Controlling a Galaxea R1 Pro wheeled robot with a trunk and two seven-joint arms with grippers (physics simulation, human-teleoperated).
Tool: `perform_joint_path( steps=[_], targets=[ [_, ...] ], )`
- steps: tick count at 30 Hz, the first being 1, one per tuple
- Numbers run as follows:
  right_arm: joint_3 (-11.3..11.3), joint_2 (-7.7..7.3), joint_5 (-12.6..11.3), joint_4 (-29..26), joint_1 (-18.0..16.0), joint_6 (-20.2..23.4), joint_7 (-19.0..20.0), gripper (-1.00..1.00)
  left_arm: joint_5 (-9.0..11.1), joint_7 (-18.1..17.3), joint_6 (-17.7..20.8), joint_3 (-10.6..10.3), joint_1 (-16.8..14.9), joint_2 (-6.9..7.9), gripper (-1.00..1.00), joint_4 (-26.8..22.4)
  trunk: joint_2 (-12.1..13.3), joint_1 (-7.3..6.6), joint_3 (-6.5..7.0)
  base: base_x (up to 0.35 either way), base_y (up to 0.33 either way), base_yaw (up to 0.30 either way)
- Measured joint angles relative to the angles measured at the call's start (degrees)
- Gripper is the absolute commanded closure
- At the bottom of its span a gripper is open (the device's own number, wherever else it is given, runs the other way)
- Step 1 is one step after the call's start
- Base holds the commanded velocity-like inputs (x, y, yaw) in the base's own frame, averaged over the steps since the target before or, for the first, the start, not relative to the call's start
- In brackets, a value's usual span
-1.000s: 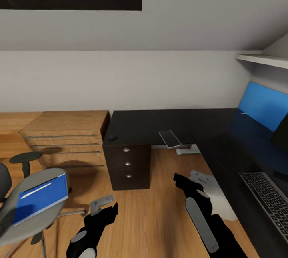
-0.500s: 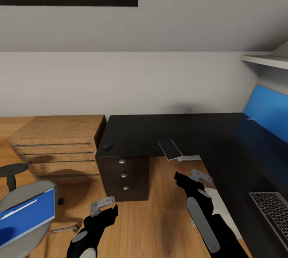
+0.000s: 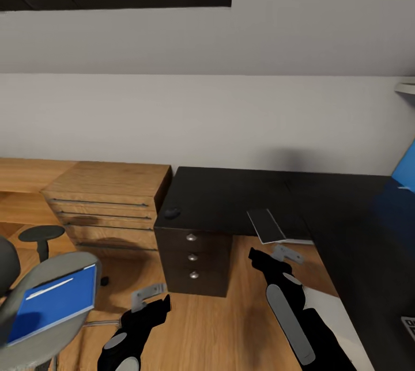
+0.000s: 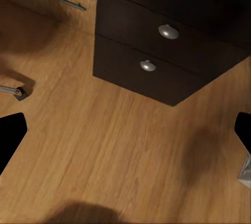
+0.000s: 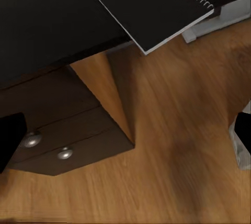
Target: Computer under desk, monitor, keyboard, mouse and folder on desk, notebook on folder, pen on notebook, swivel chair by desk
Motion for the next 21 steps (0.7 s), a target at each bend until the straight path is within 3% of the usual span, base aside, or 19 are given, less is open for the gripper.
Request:
perform_joint_path(
  steps=[4, 5, 6, 9, 10, 21],
  targets=[
    [0.76, -0.06, 0.00, 0.02, -0.04, 0.00, 0.00, -1.00, -0.18, 0.00, -0.06, -0.03, 0.00, 0.05, -1.00, -0.05, 0.00, 0.00, -0.05, 0.003, -0.002, 0.277],
    [1.37, -0.09, 0.00, 0.01, -0.04, -0.01, 0.00, -1.00, -0.21, 0.00, -0.07, -0.06, 0.00, 0.04, -1.00, -0.07, 0.00, 0.00, -0.08, 0.000, 0.000, 0.258],
    [3.96, -0.14, -0.01, -0.04, -0.02, -0.03, -0.16, -1.00, -0.18, 0.00, -0.09, -0.23, 0.00, 0.00, -1.00, -0.08, 0.00, 0.00, -0.12, 0.032, 0.000, 0.240],
    [5.00, -0.16, 0.04, -0.06, -0.02, 0.00, -0.18, -1.00, -0.23, 0.06, -0.11, -0.61, -0.01, -0.01, -1.00, -0.12, 0.00, -0.01, -0.26, 0.177, 0.000, 0.135],
    [5.90, -0.16, -0.03, 0.03, -0.02, -0.01, -0.17, -1.00, -0.23, 0.14, -0.18, -2.09, -0.01, 0.05, -1.00, -0.22, 0.00, -0.03, -0.27, 0.308, 0.000, 0.017],
    [6.66, -0.17, 0.07, -0.14, -0.01, -0.03, -0.35, -1.00, -0.05, 0.15, -0.18, -2.25, -0.02, 0.08, -1.00, -0.20, 0.00, -0.03, -0.28, 0.322, 0.000, 0.005]
  ],
)
